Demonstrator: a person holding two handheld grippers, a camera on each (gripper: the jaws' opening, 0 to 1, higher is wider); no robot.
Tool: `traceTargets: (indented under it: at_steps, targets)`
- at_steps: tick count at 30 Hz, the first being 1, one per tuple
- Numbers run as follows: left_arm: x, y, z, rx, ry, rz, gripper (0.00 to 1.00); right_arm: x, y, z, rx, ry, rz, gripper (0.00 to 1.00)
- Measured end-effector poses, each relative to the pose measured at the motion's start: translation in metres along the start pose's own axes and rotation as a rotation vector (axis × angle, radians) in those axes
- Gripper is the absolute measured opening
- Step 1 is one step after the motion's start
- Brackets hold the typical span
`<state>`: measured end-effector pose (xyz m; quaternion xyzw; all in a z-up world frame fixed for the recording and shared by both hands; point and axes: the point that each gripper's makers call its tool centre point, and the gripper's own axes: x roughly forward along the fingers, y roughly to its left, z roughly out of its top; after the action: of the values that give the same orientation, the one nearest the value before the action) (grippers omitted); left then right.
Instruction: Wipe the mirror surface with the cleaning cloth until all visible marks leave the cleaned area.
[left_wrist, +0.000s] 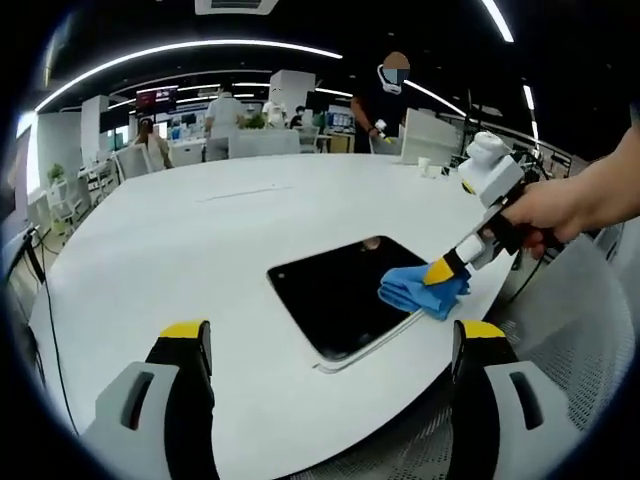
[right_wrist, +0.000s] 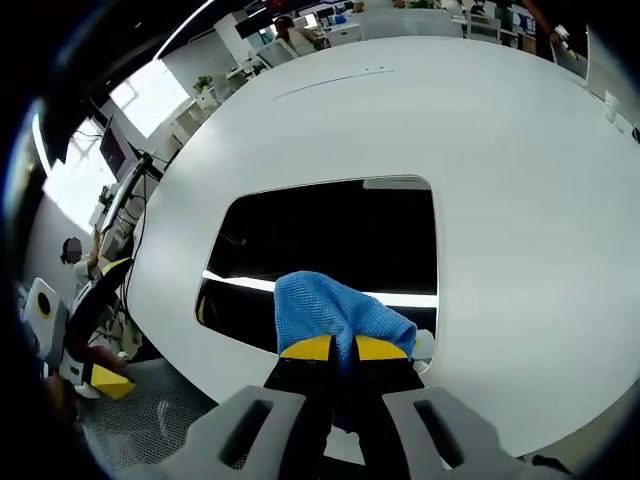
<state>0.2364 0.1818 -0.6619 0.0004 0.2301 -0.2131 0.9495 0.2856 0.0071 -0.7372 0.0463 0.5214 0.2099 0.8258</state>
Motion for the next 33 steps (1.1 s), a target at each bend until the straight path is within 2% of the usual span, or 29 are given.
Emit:
traceTargets:
  at_steps: [9,18,33]
  targets:
    - [0.0,0.001,-0.001,-0.01,0.003,0.005,0.99,-0.002,0.003,-0.004,0.016,0.013,0.016,0.01]
    - [0.0,0.0,-0.003,-0.027,0.002,0.004,0.99,-0.002,0.003,-0.004,-0.024,0.016,0.023,0.01]
    - [0.001,0.001,-0.006,-0.036,0.018,0.008,0.99,-0.007,-0.011,-0.006,-0.035,0.025,0.031,0.01]
